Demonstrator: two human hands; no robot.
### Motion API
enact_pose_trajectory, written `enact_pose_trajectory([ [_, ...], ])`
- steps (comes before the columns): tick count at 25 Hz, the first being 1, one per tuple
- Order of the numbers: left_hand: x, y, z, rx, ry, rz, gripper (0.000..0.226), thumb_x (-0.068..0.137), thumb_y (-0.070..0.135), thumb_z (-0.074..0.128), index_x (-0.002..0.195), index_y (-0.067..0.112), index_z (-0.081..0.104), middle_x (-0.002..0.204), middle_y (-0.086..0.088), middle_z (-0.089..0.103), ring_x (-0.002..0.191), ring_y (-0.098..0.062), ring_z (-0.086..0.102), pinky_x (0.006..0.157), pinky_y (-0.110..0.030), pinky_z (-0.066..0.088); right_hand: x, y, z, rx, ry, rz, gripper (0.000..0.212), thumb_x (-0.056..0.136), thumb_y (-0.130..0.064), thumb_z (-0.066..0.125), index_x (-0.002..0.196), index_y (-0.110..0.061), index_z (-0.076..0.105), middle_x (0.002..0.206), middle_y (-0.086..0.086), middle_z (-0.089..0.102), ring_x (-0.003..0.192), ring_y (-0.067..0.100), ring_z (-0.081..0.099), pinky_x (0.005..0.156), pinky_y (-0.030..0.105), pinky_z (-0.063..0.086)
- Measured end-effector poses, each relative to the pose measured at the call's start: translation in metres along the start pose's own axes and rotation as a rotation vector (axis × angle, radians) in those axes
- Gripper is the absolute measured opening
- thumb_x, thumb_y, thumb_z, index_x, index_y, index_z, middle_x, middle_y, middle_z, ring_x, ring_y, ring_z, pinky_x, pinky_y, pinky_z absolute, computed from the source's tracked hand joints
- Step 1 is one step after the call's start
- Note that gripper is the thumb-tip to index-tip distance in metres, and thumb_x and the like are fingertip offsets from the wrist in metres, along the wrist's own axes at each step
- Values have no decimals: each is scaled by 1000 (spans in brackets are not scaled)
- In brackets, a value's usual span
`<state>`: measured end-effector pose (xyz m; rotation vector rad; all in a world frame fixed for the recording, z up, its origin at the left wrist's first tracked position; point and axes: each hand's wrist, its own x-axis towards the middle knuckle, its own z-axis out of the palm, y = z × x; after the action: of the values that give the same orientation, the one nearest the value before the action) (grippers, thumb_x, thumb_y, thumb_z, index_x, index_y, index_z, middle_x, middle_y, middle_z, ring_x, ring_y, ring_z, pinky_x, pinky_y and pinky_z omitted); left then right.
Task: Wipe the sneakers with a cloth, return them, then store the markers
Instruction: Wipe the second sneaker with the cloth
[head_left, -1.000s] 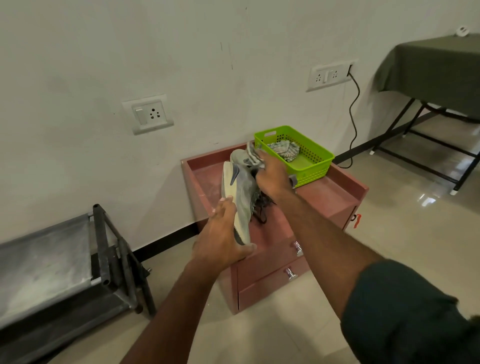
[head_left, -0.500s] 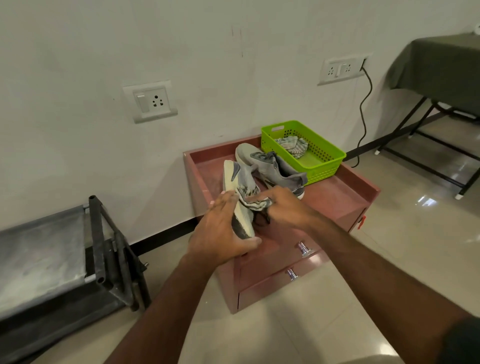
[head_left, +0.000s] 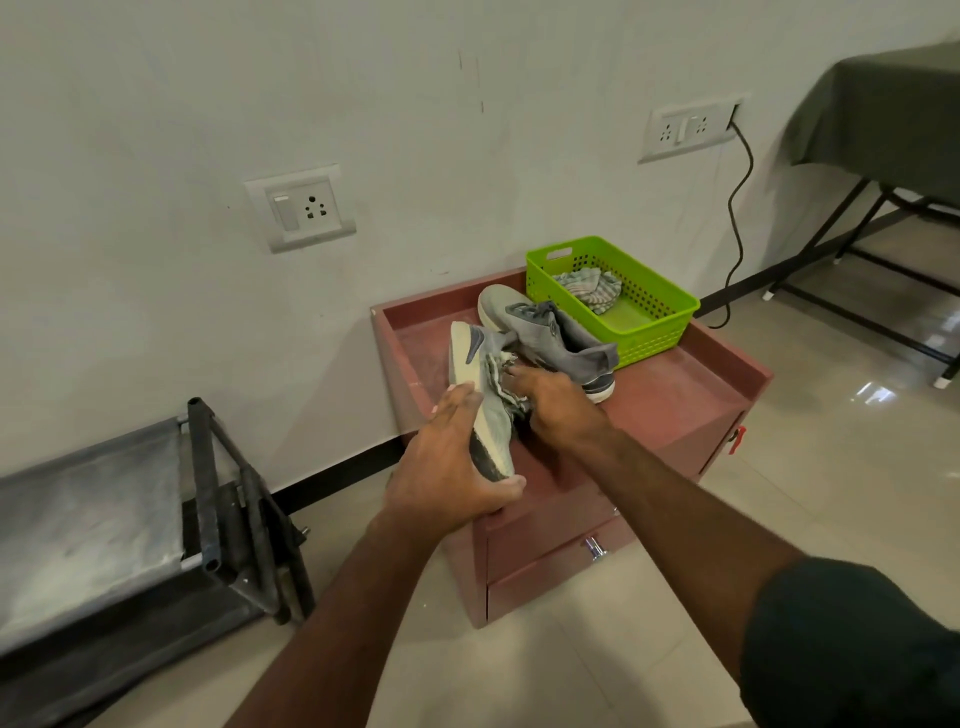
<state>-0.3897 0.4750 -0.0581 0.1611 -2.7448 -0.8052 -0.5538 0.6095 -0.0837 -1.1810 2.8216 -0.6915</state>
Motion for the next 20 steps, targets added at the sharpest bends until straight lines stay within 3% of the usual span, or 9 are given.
enact_pose_trajectory([
  [2, -2, -2, 0, -6, 9, -15, 110, 65, 55, 80, 155, 19, 29, 164, 6, 22, 150, -8, 17, 119, -26, 21, 18, -10, -11, -40, 74, 214, 42, 88, -1, 50, 124, -11, 69, 124, 18, 68, 118, 37, 61, 97, 40, 49],
  [4, -3, -3, -1, -6, 8, -14, 109, 65, 56, 79, 155, 20, 29, 164, 7, 21, 151, -7, 16, 118, -26, 21, 27, -30, -21, 254, 328, 430, 44, 90, 1, 49, 126, -13, 69, 126, 15, 68, 121, 30, 60, 98, 35, 47],
  [6, -4, -2, -2, -18, 22, -8, 109, 65, 54, 81, 155, 19, 29, 164, 6, 21, 151, -7, 15, 118, -24, 18, 23, -36, -14, 489, 490, 234, 51, 87, 8, 50, 132, -10, 65, 134, 7, 64, 126, 13, 54, 108, 27, 41],
  [9, -1, -2, -1, -19, 11, 10, 110, 66, 52, 82, 156, 18, 28, 165, 6, 20, 151, -7, 15, 116, -19, 13, -3, -31, 10, 325, 205, -101, 55, 84, 7, 55, 137, -8, 60, 145, 9, 57, 138, 17, 47, 118, 30, 34],
  [13, -1, -1, 0, -19, 6, -2, 110, 66, 53, 81, 156, 19, 28, 165, 6, 21, 151, -7, 15, 118, -21, 13, 25, -12, -13, -184, -15, 87, 39, 90, -4, 50, 126, -9, 64, 124, 18, 67, 116, 37, 62, 93, 40, 49],
  [16, -3, -3, 0, -29, 12, -5, 109, 66, 53, 80, 156, 20, 27, 165, 8, 20, 151, -6, 14, 120, -25, 18, 52, -27, -40, 145, 366, 340, 40, 89, -5, 50, 125, -12, 66, 118, 18, 69, 111, 36, 63, 89, 38, 50],
  [17, -3, -4, 1, -32, 19, -4, 109, 66, 53, 80, 156, 21, 27, 165, 8, 19, 151, -6, 13, 119, -25, 19, 56, -36, -40, 276, 491, 291, 46, 87, 0, 51, 129, -12, 65, 121, 15, 69, 113, 32, 63, 92, 35, 48],
  [18, -2, -5, 1, -30, 20, -2, 109, 66, 53, 81, 155, 21, 27, 164, 9, 19, 151, -5, 14, 119, -24, 19, 57, -42, -36, 353, 482, 210, 51, 86, 4, 52, 133, -11, 62, 126, 13, 68, 117, 29, 61, 97, 31, 46],
  [20, -1, -5, 3, -28, 8, 9, 109, 67, 52, 81, 156, 20, 28, 165, 8, 19, 151, -5, 14, 120, -24, 19, 47, -49, -23, 320, 205, 78, 58, 87, 8, 50, 143, -8, 53, 143, 15, 56, 133, 28, 52, 108, 26, 35],
])
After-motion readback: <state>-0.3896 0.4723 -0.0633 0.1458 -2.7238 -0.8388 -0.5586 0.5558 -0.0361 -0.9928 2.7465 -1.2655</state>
